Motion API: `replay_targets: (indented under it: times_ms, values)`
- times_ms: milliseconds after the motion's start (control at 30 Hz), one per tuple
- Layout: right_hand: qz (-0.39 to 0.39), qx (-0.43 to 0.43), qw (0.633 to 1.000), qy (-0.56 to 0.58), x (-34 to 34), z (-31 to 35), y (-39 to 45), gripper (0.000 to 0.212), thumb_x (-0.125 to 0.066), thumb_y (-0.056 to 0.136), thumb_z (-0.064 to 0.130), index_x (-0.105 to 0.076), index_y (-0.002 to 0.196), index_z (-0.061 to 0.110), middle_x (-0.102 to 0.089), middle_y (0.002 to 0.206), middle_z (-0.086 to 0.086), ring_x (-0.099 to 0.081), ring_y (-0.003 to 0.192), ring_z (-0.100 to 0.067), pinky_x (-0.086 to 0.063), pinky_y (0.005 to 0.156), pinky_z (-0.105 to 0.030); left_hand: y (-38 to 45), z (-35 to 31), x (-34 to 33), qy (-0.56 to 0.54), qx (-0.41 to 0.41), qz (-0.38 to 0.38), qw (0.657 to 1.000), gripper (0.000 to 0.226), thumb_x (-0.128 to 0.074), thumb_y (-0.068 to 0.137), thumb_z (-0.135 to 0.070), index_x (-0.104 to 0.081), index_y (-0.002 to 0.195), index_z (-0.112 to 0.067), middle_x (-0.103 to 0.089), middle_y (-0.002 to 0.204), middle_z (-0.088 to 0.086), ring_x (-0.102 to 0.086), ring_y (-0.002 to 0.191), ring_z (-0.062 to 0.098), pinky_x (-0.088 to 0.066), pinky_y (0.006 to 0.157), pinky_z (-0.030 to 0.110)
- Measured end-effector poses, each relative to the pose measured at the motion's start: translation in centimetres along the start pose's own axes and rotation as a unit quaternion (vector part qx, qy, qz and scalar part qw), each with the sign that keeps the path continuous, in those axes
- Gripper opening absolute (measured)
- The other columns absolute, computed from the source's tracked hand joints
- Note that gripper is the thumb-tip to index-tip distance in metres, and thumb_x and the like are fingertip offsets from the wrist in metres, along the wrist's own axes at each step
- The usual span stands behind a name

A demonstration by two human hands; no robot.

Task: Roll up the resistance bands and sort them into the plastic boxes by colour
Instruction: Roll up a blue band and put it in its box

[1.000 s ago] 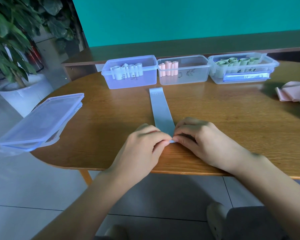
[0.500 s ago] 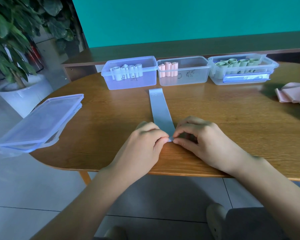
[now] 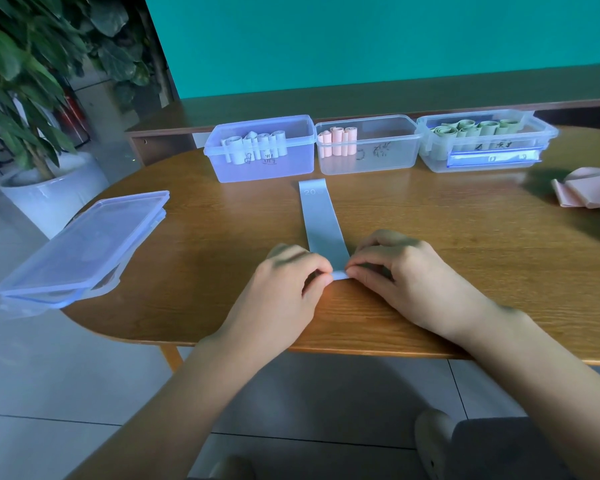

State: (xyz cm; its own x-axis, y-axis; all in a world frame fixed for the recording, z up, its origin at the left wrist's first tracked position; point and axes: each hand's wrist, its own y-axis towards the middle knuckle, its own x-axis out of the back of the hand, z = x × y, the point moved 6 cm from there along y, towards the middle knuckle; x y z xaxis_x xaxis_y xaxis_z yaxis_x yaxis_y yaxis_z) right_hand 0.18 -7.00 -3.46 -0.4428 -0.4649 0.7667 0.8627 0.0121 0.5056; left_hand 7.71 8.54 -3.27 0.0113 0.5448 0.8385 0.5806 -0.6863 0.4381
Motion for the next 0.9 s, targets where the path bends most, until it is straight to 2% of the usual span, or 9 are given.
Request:
replay_targets:
  times_ms: [67, 200, 467, 533, 633, 733, 900]
  values:
    - [-0.01, 0.004, 1.0, -0.01, -0.1, 0.2, -0.2, 0.016, -0.063, 0.097, 0.03, -0.075, 0.1, 0.019, -0.061, 0.106, 0.007, -0.062, 0.089, -0.008, -0.053, 0.083, -0.029, 0.1, 0.1, 0.1, -0.006, -0.001, -0.006, 1.0, 0.015, -0.062, 0.097, -0.03, -0.072, 0.106, -0.025, -0.063, 0.104, -0.011, -0.051, 0.094, 0.001, -0.037, 0.076, 0.005]
    - [0.0, 0.012, 1.0, -0.006, -0.2, 0.2, -0.3, 0.014, -0.065, 0.097, 0.027, -0.074, 0.105, 0.021, -0.061, 0.108, 0.008, -0.062, 0.094, -0.009, -0.053, 0.085, -0.031, 0.3, 0.2, 0.1, -0.012, -0.007, -0.024, 1.0, 0.015, -0.063, 0.097, -0.026, -0.075, 0.103, -0.022, -0.062, 0.101, -0.007, -0.055, 0.092, 0.006, -0.05, 0.078, 0.02]
    - [0.001, 0.015, 1.0, -0.014, -0.6, -0.4, 0.6, 0.012, -0.065, 0.098, 0.02, -0.075, 0.103, 0.018, -0.065, 0.102, 0.006, -0.063, 0.094, -0.011, -0.053, 0.084, -0.037, 0.6, 0.0, 0.3, 0.004, -0.034, -0.059, 0.998, 0.013, -0.067, 0.095, -0.018, -0.077, 0.103, -0.017, -0.065, 0.1, -0.005, -0.058, 0.093, 0.008, -0.05, 0.08, 0.02]
    - [0.003, 0.012, 1.0, -0.01, -0.7, -0.5, 0.7, 0.013, -0.064, 0.099, 0.02, -0.076, 0.104, 0.018, -0.065, 0.102, 0.006, -0.063, 0.094, -0.013, -0.054, 0.084, -0.039, 0.6, -0.1, 0.2, 0.005, -0.041, -0.048, 0.998, 0.013, -0.067, 0.095, -0.02, -0.076, 0.104, -0.018, -0.067, 0.101, -0.005, -0.059, 0.094, 0.008, -0.051, 0.081, 0.021]
    - [-0.008, 0.006, 1.0, -0.015, -0.6, -0.5, 0.7, 0.015, -0.063, 0.099, 0.022, -0.076, 0.105, 0.018, -0.064, 0.104, 0.005, -0.064, 0.094, -0.014, -0.054, 0.083, -0.04, 0.9, 0.1, -0.1, -0.002, -0.027, -0.032, 0.999, 0.014, -0.066, 0.095, -0.024, -0.075, 0.106, -0.019, -0.065, 0.103, -0.007, -0.055, 0.095, 0.006, -0.045, 0.081, 0.016]
    - [-0.028, 0.008, 1.0, -0.012, -0.4, -0.2, 0.5, 0.017, -0.063, 0.098, 0.024, -0.075, 0.108, 0.019, -0.062, 0.106, 0.006, -0.064, 0.093, -0.012, -0.054, 0.083, -0.036, 1.1, 0.3, -0.4, -0.007, -0.017, -0.025, 1.0, 0.016, -0.064, 0.097, -0.027, -0.073, 0.109, -0.02, -0.064, 0.106, -0.008, -0.053, 0.097, 0.005, -0.04, 0.081, 0.013]
    - [-0.019, -0.001, 1.0, -0.011, -0.6, -0.5, 0.7, 0.016, -0.064, 0.098, 0.027, -0.073, 0.11, 0.023, -0.061, 0.107, 0.012, -0.063, 0.095, -0.01, -0.055, 0.081, -0.038, 1.2, 0.2, -0.4, 0.001, -0.018, -0.026, 1.0, 0.022, -0.057, 0.1, -0.031, -0.071, 0.113, -0.02, -0.063, 0.109, -0.008, -0.052, 0.101, 0.005, -0.043, 0.082, 0.016]
